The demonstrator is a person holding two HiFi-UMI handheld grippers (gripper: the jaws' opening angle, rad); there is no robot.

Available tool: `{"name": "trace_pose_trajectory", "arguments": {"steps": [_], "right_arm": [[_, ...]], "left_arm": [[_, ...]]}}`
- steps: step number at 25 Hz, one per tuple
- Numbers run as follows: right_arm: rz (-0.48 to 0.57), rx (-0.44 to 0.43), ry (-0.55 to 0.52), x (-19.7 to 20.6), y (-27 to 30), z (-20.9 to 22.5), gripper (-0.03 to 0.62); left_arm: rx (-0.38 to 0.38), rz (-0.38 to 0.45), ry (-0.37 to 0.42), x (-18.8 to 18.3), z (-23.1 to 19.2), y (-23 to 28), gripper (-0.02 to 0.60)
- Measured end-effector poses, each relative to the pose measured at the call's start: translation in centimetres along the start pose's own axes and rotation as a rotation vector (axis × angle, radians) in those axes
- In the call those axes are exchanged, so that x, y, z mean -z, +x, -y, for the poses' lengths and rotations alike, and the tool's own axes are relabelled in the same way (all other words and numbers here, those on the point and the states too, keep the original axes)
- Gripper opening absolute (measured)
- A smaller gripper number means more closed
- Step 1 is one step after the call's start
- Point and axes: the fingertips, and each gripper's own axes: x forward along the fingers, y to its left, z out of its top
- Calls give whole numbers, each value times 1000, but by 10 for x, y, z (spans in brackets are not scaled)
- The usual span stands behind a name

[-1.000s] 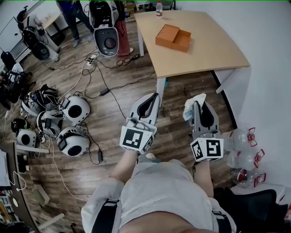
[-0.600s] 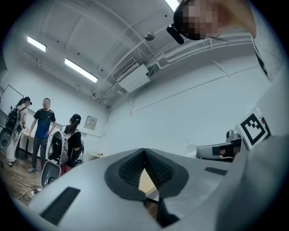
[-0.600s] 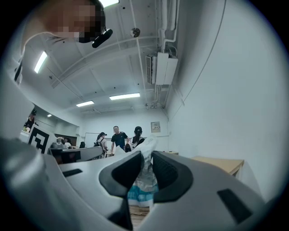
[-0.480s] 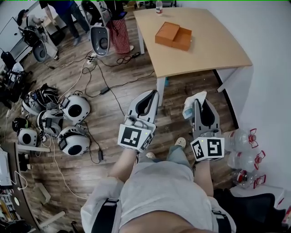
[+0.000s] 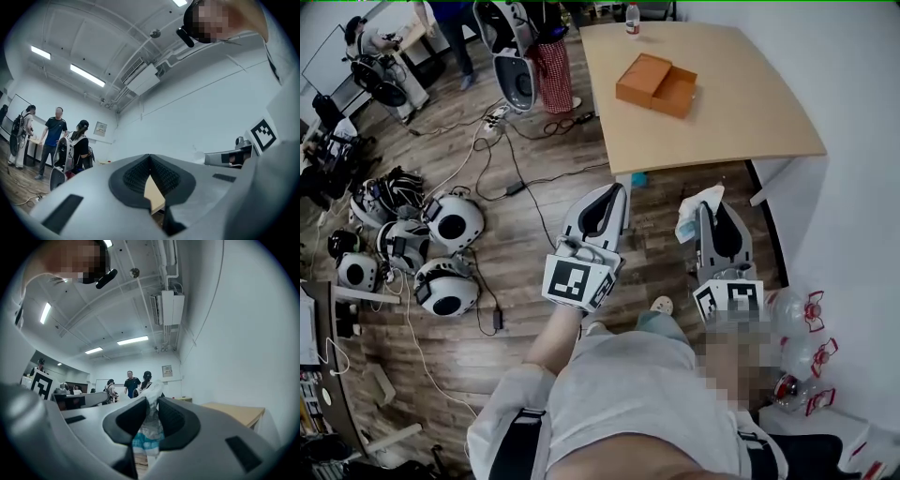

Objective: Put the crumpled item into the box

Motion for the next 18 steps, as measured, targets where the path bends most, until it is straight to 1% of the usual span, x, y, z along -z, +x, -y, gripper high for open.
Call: {"name": "trace_pose_trajectory", "arguments": {"steps": [9,18], "right_arm": [[3,-71,1,0,32,64,75],[-1,-121,23,4,49,113,75]], "left_arm": [[-42,14,17,14,20,66,14],[-88,17,29,25,39,113,14]]}}
